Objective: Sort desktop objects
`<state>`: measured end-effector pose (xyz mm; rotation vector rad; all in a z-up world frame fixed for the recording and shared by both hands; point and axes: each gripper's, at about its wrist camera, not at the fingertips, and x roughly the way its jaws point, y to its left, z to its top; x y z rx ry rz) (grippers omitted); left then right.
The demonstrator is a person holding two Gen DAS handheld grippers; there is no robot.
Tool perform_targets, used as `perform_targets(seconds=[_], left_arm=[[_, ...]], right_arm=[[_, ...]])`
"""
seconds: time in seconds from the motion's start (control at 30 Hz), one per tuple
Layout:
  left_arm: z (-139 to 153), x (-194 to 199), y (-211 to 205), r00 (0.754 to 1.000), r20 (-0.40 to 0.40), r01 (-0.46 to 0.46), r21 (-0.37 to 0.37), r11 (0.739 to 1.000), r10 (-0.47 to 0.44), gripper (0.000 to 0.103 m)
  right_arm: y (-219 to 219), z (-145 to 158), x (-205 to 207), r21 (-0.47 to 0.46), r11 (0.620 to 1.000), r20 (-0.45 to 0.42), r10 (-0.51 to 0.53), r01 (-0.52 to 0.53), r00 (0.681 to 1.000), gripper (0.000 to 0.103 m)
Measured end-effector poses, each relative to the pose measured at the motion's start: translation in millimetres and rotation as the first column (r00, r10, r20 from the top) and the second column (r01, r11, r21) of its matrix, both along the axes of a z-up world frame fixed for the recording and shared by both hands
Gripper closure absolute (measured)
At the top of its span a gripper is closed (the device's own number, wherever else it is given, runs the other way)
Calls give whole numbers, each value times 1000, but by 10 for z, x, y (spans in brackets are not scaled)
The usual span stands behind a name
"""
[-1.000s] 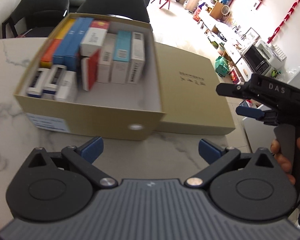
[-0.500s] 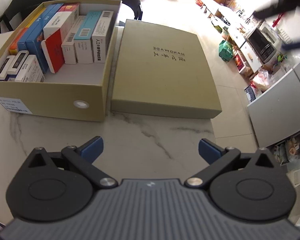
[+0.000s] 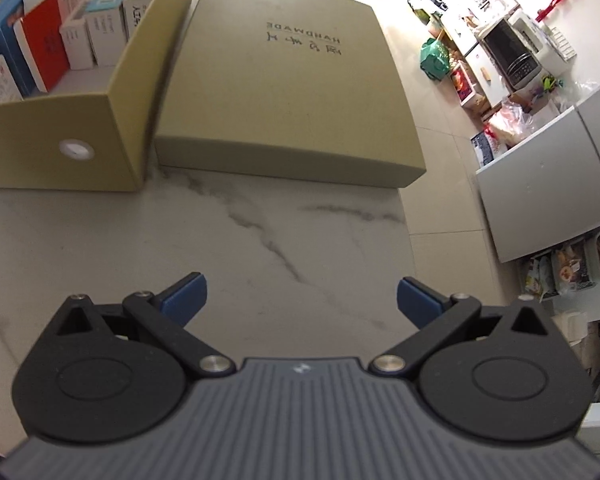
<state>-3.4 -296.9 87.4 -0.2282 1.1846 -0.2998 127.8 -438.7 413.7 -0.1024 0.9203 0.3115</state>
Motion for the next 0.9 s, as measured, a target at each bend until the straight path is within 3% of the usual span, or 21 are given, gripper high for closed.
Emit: perform_targets(seconds=[0.23, 0.37, 0.53, 0.6, 0.8, 0.9], left_arm=[[-27, 28, -29, 1000, 21, 5, -24, 1000, -5, 0], [-46, 57, -23, 1000, 21, -10, -35, 999, 11, 0], [-68, 69, -37, 999, 28, -22, -34, 999, 23, 0], [-59, 59, -56, 999, 50, -20, -26, 999, 21, 0], [-84, 68, -60, 995, 93, -34, -11, 999, 35, 0], [-130, 98, -32, 995, 91, -45, -9, 999, 46, 0]], right_arm=[[26, -93, 335, 99, 995, -26, 29, -27, 999, 0], [-134, -242, 599, 107, 991, -81, -72, 81, 994, 0], [-90, -271, 636, 116, 993, -55, 6, 1, 998, 0], [-79, -409, 704, 86, 996, -5, 23, -22, 1000, 0], [-318, -1719, 1355, 93, 983, -148, -143, 158, 979, 1], [-353, -2180, 1527, 99, 977, -175, -170, 189, 970, 1]])
